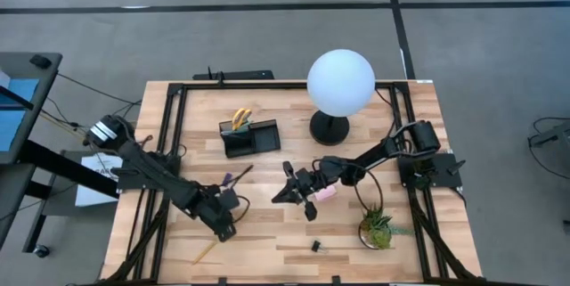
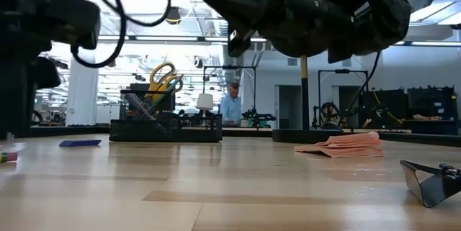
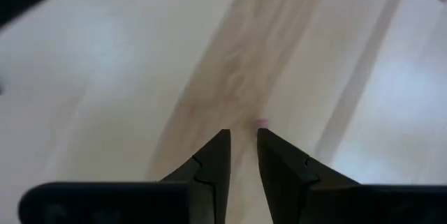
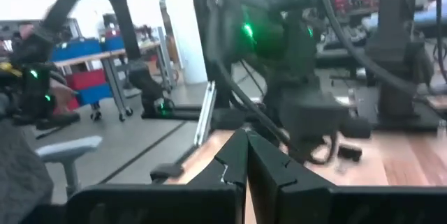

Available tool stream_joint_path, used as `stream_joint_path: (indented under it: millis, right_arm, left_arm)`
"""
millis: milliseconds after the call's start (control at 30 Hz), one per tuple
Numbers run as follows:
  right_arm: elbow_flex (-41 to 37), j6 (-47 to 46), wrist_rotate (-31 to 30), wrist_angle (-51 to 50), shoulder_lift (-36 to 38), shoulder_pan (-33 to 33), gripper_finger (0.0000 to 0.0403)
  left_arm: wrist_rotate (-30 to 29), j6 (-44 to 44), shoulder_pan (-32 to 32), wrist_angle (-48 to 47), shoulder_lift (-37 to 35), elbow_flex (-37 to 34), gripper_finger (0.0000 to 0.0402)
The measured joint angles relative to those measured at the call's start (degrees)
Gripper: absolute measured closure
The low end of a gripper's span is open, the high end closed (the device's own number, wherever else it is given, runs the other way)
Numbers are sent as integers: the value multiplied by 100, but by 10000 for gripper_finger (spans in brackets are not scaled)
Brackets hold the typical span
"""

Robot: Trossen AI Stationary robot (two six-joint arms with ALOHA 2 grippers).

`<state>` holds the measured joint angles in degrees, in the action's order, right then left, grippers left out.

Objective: Pick and place office supplies into organizer
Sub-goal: Put the yellow pencil into the black desk organizer

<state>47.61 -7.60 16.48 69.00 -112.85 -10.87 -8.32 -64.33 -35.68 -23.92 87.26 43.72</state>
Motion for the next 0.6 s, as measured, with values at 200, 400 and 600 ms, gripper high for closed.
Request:
stream_joint_path:
  millis: [200, 400, 600]
  right_arm:
    - [5, 2, -3, -14, 3, -66, 403]
    - [7, 5, -1, 30, 3, -151, 403]
    - [5, 9, 0, 5, 3, -188, 403]
  left_arm:
    - [51, 320, -37, -197, 388, 489, 302]
    - [49, 95, -33, -731, 466, 492, 254]
    - [44, 60, -37, -533, 466, 492, 234]
